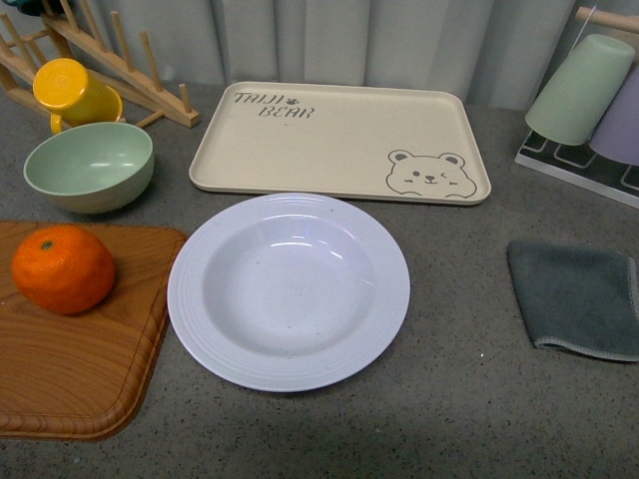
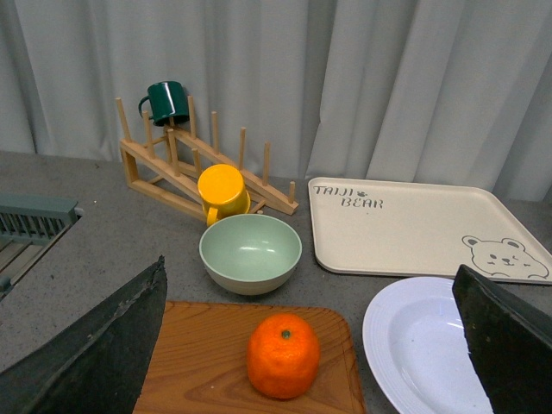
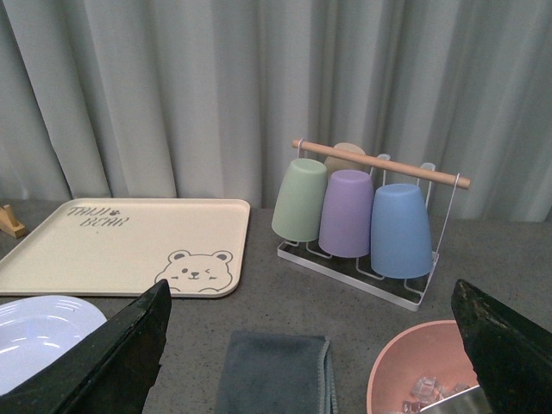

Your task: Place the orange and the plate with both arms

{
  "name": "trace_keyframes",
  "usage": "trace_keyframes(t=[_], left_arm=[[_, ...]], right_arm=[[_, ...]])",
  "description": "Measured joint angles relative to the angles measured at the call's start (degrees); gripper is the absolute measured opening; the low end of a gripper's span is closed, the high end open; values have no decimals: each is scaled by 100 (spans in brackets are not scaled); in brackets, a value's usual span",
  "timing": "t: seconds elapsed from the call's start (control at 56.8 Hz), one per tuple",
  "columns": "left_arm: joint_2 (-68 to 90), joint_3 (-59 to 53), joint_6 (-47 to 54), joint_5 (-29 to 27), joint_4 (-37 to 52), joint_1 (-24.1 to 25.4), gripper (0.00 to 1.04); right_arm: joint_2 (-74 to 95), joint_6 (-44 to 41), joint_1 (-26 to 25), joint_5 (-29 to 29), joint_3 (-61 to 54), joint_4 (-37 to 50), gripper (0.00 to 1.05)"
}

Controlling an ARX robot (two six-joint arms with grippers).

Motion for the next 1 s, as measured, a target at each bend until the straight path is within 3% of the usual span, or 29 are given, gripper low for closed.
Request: trace_keyframes(t=[1.003], left_arm=[[0, 0, 2, 0, 0, 0, 98]], right_arm=[[0, 0, 0, 0, 0, 0, 95]])
